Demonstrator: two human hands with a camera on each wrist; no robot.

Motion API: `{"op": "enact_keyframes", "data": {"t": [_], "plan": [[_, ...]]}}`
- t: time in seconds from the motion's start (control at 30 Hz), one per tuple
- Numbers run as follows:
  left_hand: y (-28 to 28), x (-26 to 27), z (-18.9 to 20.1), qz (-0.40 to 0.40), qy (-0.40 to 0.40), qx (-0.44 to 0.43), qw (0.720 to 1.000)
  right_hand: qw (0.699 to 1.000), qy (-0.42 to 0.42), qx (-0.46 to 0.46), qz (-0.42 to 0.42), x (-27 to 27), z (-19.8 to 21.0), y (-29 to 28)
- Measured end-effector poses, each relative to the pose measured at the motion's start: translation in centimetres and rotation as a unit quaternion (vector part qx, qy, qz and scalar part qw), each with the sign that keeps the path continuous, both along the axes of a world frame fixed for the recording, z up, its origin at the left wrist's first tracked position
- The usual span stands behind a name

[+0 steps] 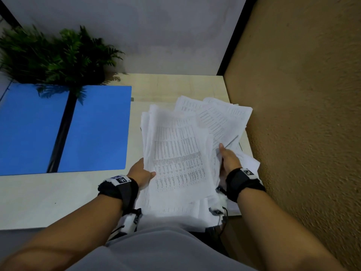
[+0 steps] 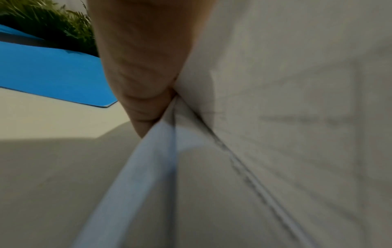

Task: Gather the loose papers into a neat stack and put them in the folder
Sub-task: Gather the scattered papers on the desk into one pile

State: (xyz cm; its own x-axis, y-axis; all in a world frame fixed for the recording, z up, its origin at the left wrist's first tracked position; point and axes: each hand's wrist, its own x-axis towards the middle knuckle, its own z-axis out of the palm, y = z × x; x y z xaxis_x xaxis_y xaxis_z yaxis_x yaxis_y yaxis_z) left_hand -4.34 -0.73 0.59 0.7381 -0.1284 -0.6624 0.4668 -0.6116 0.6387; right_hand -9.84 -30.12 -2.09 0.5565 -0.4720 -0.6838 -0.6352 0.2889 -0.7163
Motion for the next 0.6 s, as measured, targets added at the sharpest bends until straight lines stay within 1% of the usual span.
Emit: {"op": "enact_keyframes", "data": {"t": [0.03, 0.07, 0.13, 0.17, 0.23, 0.33, 0.43, 0.5, 0.6], "plan": [[0.2, 0.0, 0.0, -0.013, 0.002, 0.008, 1.0, 0.999, -0.02, -0.003, -0.028, 0.6, -2.2, -1.6], [0.4, 0.0, -0.2, -0.02, 0.01, 0.012, 1.0, 0.999, -0.031, -0.004, -0.042, 1.1, -2.8, -2.1], [0.9, 0.0, -0.8, -0.015, 0.023, -0.004, 1.0, 0.998, -0.03, -0.019, -0.05, 1.5, -0.2, -0.9], [1.1, 0.1, -1.3, -0.007, 0.027, -0.018, 0.999, 0.998, -0.026, -0.042, -0.049, 1.5, 1.5, 0.1], [1.3, 0.1, -1.3, 0.011, 0.037, -0.037, 0.999, 0.993, -0.026, -0.106, -0.055, 1.5, 2.9, 0.9], [1.4, -0.1, -0.1, 0.037, 0.033, -0.049, 0.998, 0.984, -0.021, -0.15, -0.09, 1.2, 3.6, 0.9], [1.9, 0.4, -0.3, 0.068, 0.027, -0.075, 0.995, 0.978, -0.013, -0.162, -0.133, 0.5, 3.4, 0.3], [2.3, 0.8, -0.7, 0.102, 0.027, -0.112, 0.988, 0.973, -0.006, -0.191, -0.132, -0.1, 3.6, -0.2], [2.2, 1.2, -0.4, 0.139, 0.039, -0.17, 0.975, 0.977, -0.037, -0.176, -0.118, -1.2, 3.7, -0.9]]}}
